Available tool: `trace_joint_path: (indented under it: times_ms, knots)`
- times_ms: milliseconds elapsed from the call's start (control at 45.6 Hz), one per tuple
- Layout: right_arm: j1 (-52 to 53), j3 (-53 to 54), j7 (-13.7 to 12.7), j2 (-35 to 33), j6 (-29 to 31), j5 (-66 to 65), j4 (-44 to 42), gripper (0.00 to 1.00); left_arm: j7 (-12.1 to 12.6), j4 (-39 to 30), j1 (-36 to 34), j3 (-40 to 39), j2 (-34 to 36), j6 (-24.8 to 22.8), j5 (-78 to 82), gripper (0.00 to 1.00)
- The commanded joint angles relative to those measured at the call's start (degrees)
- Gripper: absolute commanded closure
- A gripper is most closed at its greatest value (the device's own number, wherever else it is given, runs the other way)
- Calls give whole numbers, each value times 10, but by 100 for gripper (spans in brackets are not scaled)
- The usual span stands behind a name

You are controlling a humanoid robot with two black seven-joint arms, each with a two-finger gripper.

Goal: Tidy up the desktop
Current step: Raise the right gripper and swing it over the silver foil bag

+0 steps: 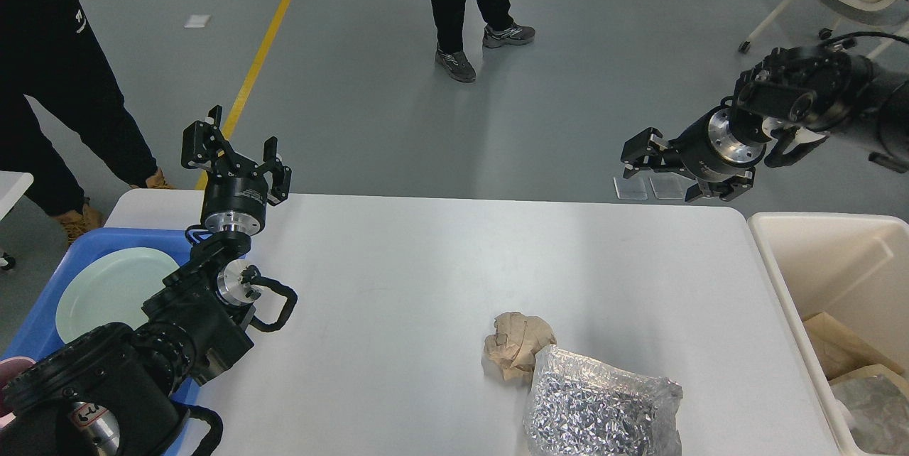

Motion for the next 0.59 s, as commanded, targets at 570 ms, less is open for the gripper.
trace_joint_path:
  times_ms: [570]
  knots:
    - [280,-12,-4,-12,169,-8,175,0,0,0,0,0,0,0,0,4]
